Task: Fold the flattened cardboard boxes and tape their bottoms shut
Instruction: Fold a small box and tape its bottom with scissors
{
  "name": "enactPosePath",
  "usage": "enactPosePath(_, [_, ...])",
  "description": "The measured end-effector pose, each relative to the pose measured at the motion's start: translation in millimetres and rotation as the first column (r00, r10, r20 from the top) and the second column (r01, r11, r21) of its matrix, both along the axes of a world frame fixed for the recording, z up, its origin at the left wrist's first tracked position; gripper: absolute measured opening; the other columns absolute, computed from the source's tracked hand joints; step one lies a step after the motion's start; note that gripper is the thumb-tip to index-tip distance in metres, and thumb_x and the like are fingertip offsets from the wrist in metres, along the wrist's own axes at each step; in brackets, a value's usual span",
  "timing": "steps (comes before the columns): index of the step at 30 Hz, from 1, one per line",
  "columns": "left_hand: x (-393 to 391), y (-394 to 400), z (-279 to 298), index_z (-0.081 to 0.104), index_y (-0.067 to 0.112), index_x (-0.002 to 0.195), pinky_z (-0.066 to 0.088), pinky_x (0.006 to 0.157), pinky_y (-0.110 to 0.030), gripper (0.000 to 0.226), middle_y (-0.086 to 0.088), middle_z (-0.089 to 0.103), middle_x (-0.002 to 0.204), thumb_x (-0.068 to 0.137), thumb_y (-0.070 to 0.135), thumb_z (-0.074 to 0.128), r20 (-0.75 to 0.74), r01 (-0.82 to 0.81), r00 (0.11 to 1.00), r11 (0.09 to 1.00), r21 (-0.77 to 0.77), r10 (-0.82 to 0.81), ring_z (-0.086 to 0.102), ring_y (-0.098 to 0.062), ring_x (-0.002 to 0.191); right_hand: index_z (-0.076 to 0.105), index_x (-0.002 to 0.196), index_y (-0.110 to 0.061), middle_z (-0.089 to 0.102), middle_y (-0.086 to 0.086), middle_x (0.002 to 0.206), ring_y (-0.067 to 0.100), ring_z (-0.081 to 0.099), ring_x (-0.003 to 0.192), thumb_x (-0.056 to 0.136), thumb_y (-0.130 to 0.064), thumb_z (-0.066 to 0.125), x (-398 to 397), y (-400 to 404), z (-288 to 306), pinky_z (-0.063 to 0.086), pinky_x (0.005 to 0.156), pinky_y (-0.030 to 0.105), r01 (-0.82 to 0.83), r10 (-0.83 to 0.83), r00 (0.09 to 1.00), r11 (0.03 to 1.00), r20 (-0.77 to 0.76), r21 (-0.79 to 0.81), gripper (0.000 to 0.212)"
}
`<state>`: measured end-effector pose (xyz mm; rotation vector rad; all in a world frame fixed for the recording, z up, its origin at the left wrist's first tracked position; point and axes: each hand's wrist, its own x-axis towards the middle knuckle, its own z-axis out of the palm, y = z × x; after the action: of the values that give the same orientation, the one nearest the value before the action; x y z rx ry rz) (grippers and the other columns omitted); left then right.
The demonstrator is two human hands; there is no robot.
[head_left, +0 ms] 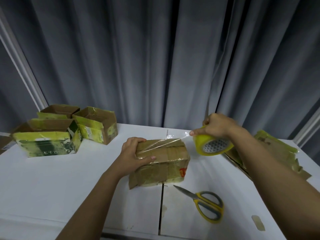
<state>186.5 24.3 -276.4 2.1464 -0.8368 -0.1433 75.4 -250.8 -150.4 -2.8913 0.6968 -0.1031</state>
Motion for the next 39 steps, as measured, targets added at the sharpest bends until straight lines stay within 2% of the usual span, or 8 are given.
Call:
enactPosePath(13, [-5, 0, 4, 0.036, 0.036, 0.128, 0.038, 0.104, -0.033, 0.081, 0.01, 0.038, 0.131, 0.062, 0.077, 0.06, 0.036, -0.019, 0.999, 0.997, 0.08, 0.017, 0.035, -0.009, 0.117, 0.073, 0.092, -0.01, 0.071, 0.006, 0.086, 0.017, 0.062, 0.073, 0.063, -0.079, 0.063, 10, -8, -36, 0.055, 0.077, 0.036, 0.015, 0.003, 0.99, 0.992, -0.143, 0.125, 0.076])
enactPosePath(16, [-5, 1, 5, 0.021, 0.038, 0.144, 0.004, 0.118, -0.045, 0.105, 0.009, 0.027, 0.146, 0.056, 0.095, 0.032, 0.215, -0.067, 0.976, 0.98, 0.187, 0.026, 0.022, -0.013, 0.135, 0.072, 0.09, -0.013, 0.068, 0.001, 0.082, 0.015, 0.061, 0.072, 0.064, -0.079, 0.062, 12, -7, -42, 0.056, 0.078, 0.037, 0.011, 0.003, 0.988, 0.996, -0.158, 0.093, 0.072])
enactPosePath(20, [-9, -3, 20, -0.002, 0.05, 0.145, -0.026, 0.108, -0.042, 0.078, 0.01, -0.005, 0.159, 0.078, 0.08, 0.025, 0.43, -0.005, 0.891, 0.942, 0.337, -0.149, -0.011, -0.014, 0.146, 0.072, 0.083, -0.014, 0.067, 0.0, 0.078, 0.015, 0.061, 0.071, 0.066, -0.079, 0.06, 13, -2, -47, 0.056, 0.072, 0.033, -0.017, 0.026, 0.991, 0.998, -0.132, 0.066, 0.068])
enactPosePath(22, [-16, -10, 29, 0.011, 0.046, 0.147, -0.023, 0.111, -0.046, 0.059, 0.009, -0.007, 0.159, 0.095, 0.05, 0.037, 0.505, 0.057, 0.813, 0.903, 0.426, -0.29, -0.014, -0.014, 0.145, 0.07, 0.076, -0.015, 0.064, 0.0, 0.074, 0.015, 0.06, 0.071, 0.07, -0.076, 0.059, 14, 2, -49, 0.05, 0.063, 0.028, -0.039, 0.045, 0.991, 0.998, -0.13, 0.053, 0.062])
enactPosePath(25, [-33, -27, 37, 0.012, 0.036, 0.15, -0.013, 0.116, -0.04, 0.067, 0.011, -0.005, 0.159, 0.095, 0.015, 0.044, 0.445, 0.133, 0.769, 0.796, 0.591, -0.459, -0.01, -0.011, 0.146, 0.064, 0.069, -0.018, 0.059, -0.001, 0.07, 0.016, 0.059, 0.071, 0.074, -0.072, 0.059, 14, 6, -51, 0.04, 0.056, 0.025, -0.053, 0.059, 0.992, 0.997, -0.11, 0.054, 0.055])
enactPosePath(28, [-41, -35, 40, 0.003, 0.031, 0.151, 0.004, 0.116, -0.026, 0.068, 0.012, 0.001, 0.159, 0.097, 0.018, 0.042, 0.305, 0.158, 0.867, 0.799, 0.58, -0.393, 0.002, -0.007, 0.146, 0.061, 0.067, -0.02, 0.058, -0.003, 0.07, 0.016, 0.058, 0.071, 0.076, -0.071, 0.058, 14, 7, -51, 0.039, 0.055, 0.024, -0.062, 0.067, 0.992, 0.997, -0.105, 0.046, 0.052])
enactPosePath(32, [-50, -35, 34, 0.004, 0.026, 0.152, -0.009, 0.107, -0.013, 0.069, 0.01, 0.002, 0.159, 0.095, 0.025, 0.044, 0.296, 0.165, 0.893, 0.858, 0.487, -0.339, -0.001, -0.004, 0.145, 0.053, 0.062, -0.022, 0.055, -0.003, 0.069, 0.016, 0.057, 0.07, 0.078, -0.07, 0.057, 14, 8, -52, 0.033, 0.051, 0.023, -0.064, 0.067, 0.993, 0.997, -0.093, 0.036, 0.051])
enactPosePath(39, [-61, -58, 25, 0.019, 0.023, 0.15, 0.01, 0.116, -0.028, 0.056, 0.003, 0.015, 0.159, 0.1, 0.048, 0.019, 0.299, -0.128, 0.954, 0.915, 0.383, 0.009, 0.014, -0.013, 0.145, 0.064, 0.073, -0.019, 0.058, -0.003, 0.074, 0.015, 0.058, 0.071, 0.076, -0.074, 0.056, 14, 7, -53, 0.037, 0.054, 0.023, -0.06, 0.066, 0.993, 0.996, -0.099, 0.059, 0.055])
